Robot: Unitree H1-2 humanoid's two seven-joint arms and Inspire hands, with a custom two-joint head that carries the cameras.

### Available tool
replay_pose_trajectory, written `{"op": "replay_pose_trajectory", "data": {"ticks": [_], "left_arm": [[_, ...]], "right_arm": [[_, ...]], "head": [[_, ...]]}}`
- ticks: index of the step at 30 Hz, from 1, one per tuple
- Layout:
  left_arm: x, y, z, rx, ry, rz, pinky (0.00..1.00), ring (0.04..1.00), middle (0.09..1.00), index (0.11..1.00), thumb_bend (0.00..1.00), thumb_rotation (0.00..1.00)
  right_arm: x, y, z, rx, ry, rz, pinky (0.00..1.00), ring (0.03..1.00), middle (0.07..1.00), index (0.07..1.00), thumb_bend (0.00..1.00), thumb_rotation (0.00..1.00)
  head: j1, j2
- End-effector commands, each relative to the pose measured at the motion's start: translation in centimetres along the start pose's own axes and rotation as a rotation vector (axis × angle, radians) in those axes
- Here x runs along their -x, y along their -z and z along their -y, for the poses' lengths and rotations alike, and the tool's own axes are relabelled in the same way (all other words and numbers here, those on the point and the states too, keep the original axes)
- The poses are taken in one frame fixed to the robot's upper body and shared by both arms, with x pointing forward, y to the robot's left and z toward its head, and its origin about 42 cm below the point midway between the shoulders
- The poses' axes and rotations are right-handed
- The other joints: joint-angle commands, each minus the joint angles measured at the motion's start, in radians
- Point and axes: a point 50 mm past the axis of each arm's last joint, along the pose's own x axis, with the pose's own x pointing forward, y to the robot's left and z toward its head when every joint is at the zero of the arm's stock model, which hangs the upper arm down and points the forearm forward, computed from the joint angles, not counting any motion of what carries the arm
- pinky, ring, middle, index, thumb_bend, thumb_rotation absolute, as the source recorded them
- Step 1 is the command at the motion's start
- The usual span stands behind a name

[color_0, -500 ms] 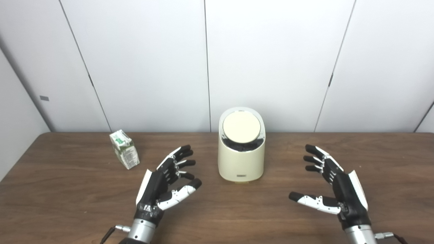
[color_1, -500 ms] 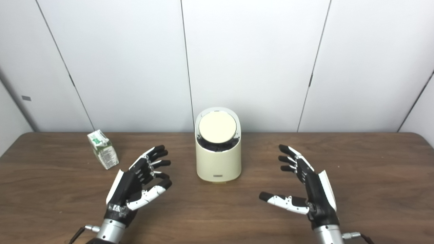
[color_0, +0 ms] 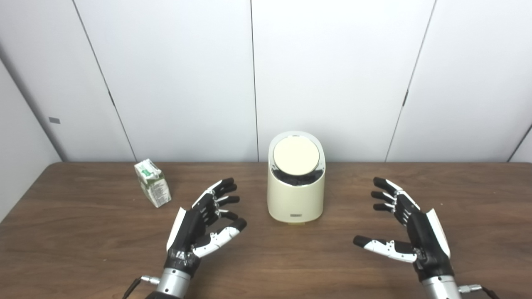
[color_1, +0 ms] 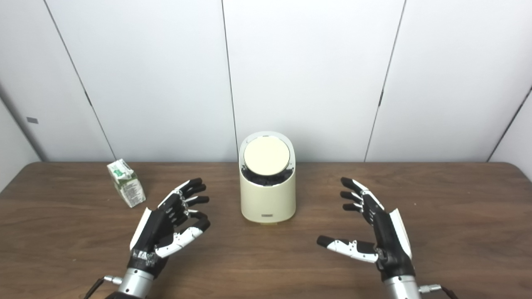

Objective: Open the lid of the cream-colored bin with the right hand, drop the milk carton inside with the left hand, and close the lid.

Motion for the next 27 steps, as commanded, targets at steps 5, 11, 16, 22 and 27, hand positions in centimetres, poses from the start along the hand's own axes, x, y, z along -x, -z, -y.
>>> {"op": "replay_pose_trajectory", "data": {"ticks": [5,11,16,22,27], "left_arm": [[-1.5,-1.3,-0.2,-0.01,-0.001,0.069,0.6,0.78,0.849,0.879,0.73,0.29],[-1.6,-1.0,-0.5,-0.005,-0.009,0.069,0.59,0.773,0.842,0.876,0.73,0.29],[-1.9,-0.8,-0.5,-0.005,-0.008,0.066,0.59,0.772,0.841,0.876,0.74,0.29],[-2.2,-0.3,-0.4,-0.006,-0.008,0.075,0.58,0.763,0.83,0.86,0.74,0.3],[-2.4,-0.3,-0.4,0.001,-0.009,0.077,0.58,0.769,0.834,0.862,0.75,0.3]], "right_arm": [[-1.3,-1.5,-0.1,0.021,0.0,0.086,0.67,0.78,0.857,0.851,0.77,0.27],[-2.3,-2.4,-0.1,0.028,-0.012,0.114,0.69,0.798,0.862,0.885,0.79,0.28],[-4.5,-4.2,0.5,0.083,-0.045,0.119,0.68,0.812,0.863,0.891,0.81,0.34],[-7.3,-5.5,0.5,0.09,-0.067,0.084,0.67,0.796,0.852,0.886,0.84,0.38],[-8.7,-6.4,-0.1,0.063,-0.074,0.07,0.66,0.79,0.848,0.883,0.83,0.37]], "head": [[0.001,0.001],[-0.019,-0.011],[-0.031,-0.022],[-0.035,-0.03],[-0.034,-0.031]]}}
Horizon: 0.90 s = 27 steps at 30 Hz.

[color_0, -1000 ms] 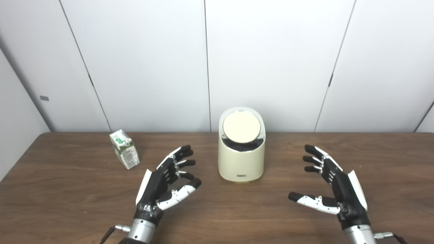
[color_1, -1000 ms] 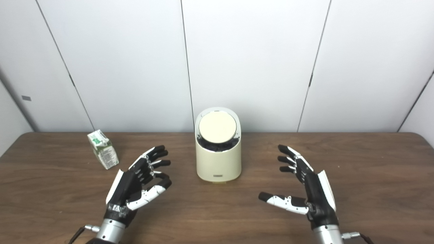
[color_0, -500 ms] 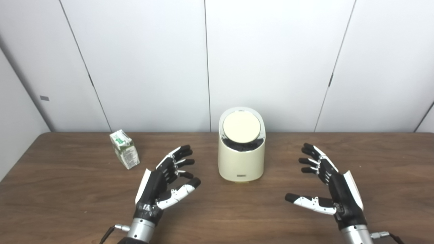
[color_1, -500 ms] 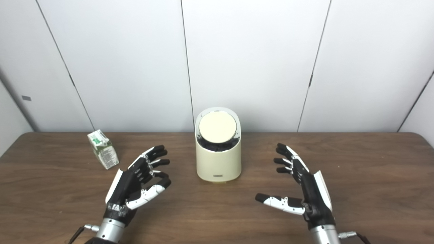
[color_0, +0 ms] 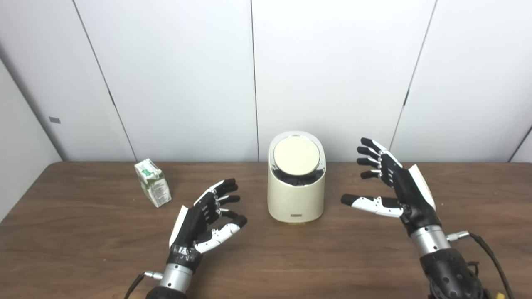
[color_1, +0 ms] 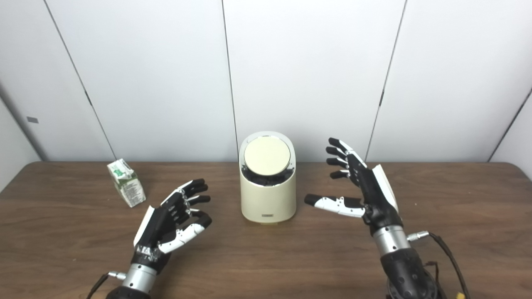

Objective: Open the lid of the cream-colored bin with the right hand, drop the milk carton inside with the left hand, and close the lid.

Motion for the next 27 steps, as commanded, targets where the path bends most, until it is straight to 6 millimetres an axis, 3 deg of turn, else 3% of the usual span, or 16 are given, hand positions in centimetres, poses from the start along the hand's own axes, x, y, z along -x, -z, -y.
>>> {"op": "replay_pose_trajectory", "data": {"ticks": [1,6,12,17,27], "left_arm": [[-1.3,-1.5,-0.1,-0.01,0.0,0.1,0.59,0.771,0.836,0.865,0.75,0.3],[-1.5,-1.3,-0.1,-0.012,0.003,0.098,0.6,0.773,0.837,0.866,0.73,0.29],[-1.4,-1.1,0.1,-0.008,0.011,0.1,0.59,0.769,0.834,0.861,0.72,0.28],[-1.3,-1.1,0.3,-0.009,0.018,0.09,0.6,0.774,0.839,0.868,0.72,0.27],[-1.3,-1.0,0.5,-0.017,0.023,0.086,0.61,0.775,0.836,0.87,0.71,0.27]], "right_arm": [[-1.7,-2.5,0.2,-0.002,0.013,0.082,0.66,0.793,0.85,0.883,0.83,0.37],[-3.7,-3.8,-0.3,0.021,0.008,0.082,0.67,0.822,0.864,0.896,0.83,0.38],[-5.8,-5.6,-0.8,0.094,0.006,0.069,0.75,0.865,0.875,0.902,0.81,0.43],[-7.7,-6.8,-1.2,0.128,-0.018,0.08,0.7,0.859,0.881,0.888,0.79,0.41],[-10.1,-7.7,-2.4,0.109,-0.039,0.057,0.71,0.883,0.924,0.925,0.8,0.37]], "head": [[0.0,0.001],[-0.007,-0.003],[-0.009,-0.003],[-0.01,-0.002],[-0.011,0.001]]}}
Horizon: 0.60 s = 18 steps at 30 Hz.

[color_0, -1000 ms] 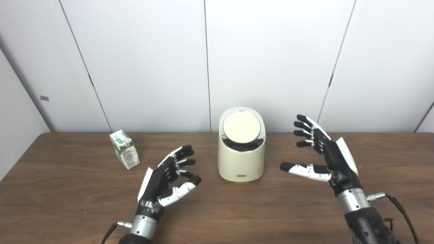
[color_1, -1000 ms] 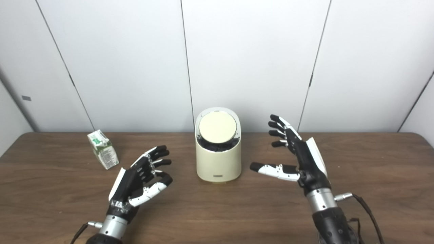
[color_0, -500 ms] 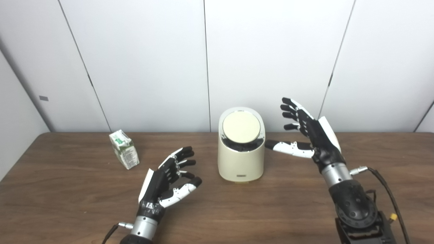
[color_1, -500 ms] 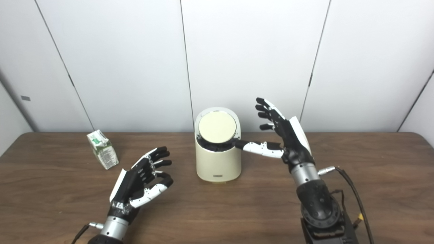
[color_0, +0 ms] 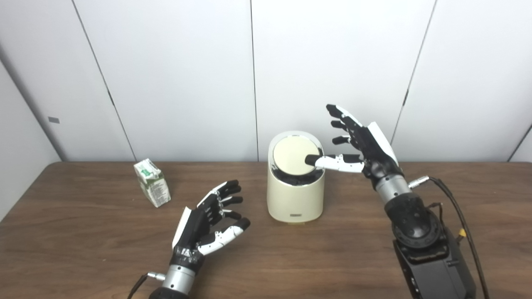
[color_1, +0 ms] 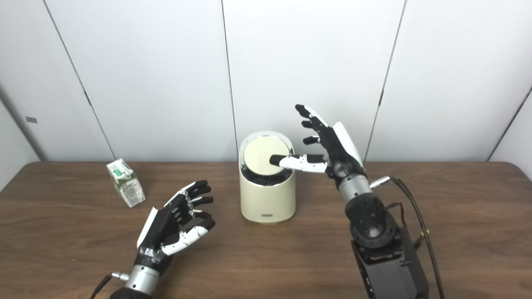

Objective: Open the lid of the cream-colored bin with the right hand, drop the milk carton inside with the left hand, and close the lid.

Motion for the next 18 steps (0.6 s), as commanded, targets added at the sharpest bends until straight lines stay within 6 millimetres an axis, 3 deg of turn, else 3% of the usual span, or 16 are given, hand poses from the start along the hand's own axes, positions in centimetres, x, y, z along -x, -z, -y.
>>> {"op": "replay_pose_trajectory", "data": {"ticks": [1,18], "left_arm": [[-1.3,-1.5,0.1,-0.018,0.005,0.08,0.61,0.774,0.835,0.869,0.71,0.28],[-1.2,-1.7,0.4,-0.009,0.002,0.083,0.6,0.777,0.843,0.87,0.71,0.29]], "right_arm": [[-1.9,-2.7,0.6,-0.001,0.042,0.088,0.72,0.885,0.923,0.929,0.81,0.36],[-4.9,-2.5,-0.2,0.118,0.023,0.056,0.82,0.915,0.926,0.943,0.86,0.33]], "head": [[0.001,0.002],[0.014,0.009]]}}
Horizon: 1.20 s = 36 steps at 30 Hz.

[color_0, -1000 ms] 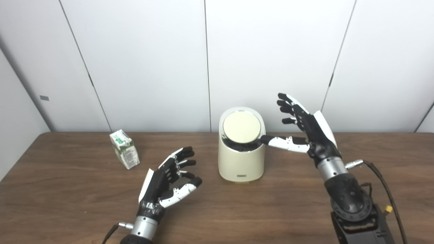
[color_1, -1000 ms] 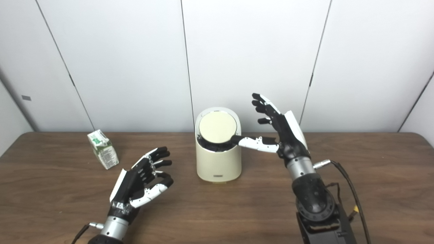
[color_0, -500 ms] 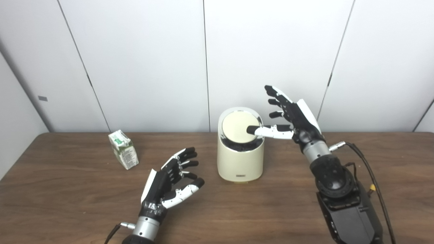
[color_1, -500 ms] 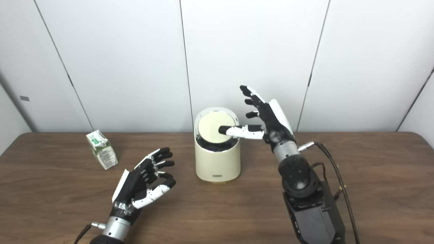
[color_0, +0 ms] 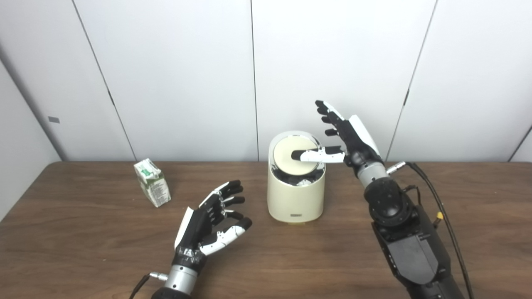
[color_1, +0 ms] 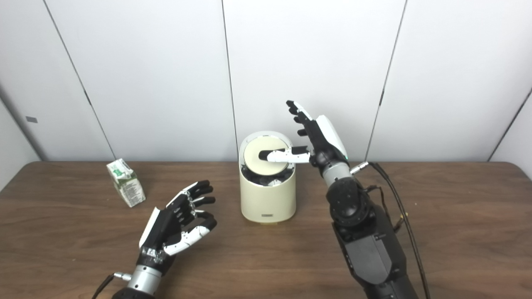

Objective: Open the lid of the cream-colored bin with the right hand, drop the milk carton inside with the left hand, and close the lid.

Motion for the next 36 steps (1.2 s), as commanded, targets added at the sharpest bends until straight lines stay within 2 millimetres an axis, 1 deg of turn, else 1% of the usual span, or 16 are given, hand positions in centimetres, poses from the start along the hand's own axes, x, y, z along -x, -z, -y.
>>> {"op": "replay_pose_trajectory", "data": {"ticks": [1,8,12,16,19,24,25,29,32,36], "left_arm": [[-1.2,-1.7,0.0,-0.016,0.0,0.082,0.6,0.776,0.842,0.869,0.72,0.29],[-1.2,-2.0,0.1,-0.015,0.0,0.084,0.6,0.772,0.838,0.869,0.72,0.29],[-1.1,-2.0,0.2,-0.015,0.001,0.087,0.6,0.772,0.841,0.871,0.71,0.29],[-1.2,-2.0,0.4,-0.014,0.008,0.085,0.59,0.767,0.84,0.869,0.71,0.28],[-1.2,-2.1,0.5,-0.014,0.011,0.079,0.59,0.767,0.843,0.871,0.7,0.27],[-1.1,-2.1,0.6,-0.021,0.012,0.081,0.59,0.766,0.838,0.867,0.71,0.29],[-1.1,-2.1,0.6,-0.021,0.011,0.081,0.59,0.766,0.838,0.867,0.71,0.29],[-1.1,-2.2,0.6,-0.021,0.012,0.08,0.6,0.769,0.84,0.866,0.7,0.28],[-1.2,-2.2,0.6,-0.021,0.014,0.083,0.6,0.768,0.838,0.865,0.71,0.3],[-1.2,-2.1,0.7,-0.023,0.017,0.084,0.59,0.766,0.835,0.862,0.72,0.3]], "right_arm": [[-1.3,-2.6,1.9,0.034,0.046,0.107,0.82,0.916,0.927,0.943,0.87,0.33],[-1.5,-2.2,1.8,0.081,0.026,0.088,0.83,0.924,0.935,0.946,0.91,0.3],[-1.4,-2.0,1.7,0.121,0.022,0.077,0.79,0.906,0.933,0.947,0.93,0.26],[-1.3,-1.8,1.7,0.169,0.033,0.083,0.74,0.883,0.927,0.941,0.92,0.26],[-1.1,-1.8,1.6,0.246,0.041,0.092,0.72,0.877,0.919,0.939,0.92,0.26],[-1.1,-2.3,1.2,0.363,0.035,0.097,0.73,0.87,0.919,0.95,0.9,0.29],[-1.1,-2.4,1.2,0.372,0.036,0.096,0.69,0.856,0.917,0.947,0.9,0.28],[-1.1,-3.1,0.8,0.415,0.031,0.079,0.62,0.827,0.915,0.943,0.89,0.27],[-1.2,-3.5,0.7,0.428,0.031,0.06,0.61,0.818,0.914,0.938,0.89,0.27],[-2.1,-4.1,0.6,0.455,0.016,0.016,0.59,0.812,0.916,0.933,0.9,0.29]], "head": [[0.001,0.005],[0.002,0.007],[0.002,0.012],[0.002,0.014],[0.002,0.014],[0.002,0.014],[0.002,0.014],[0.004,0.02],[0.009,0.022],[0.01,0.023]]}}
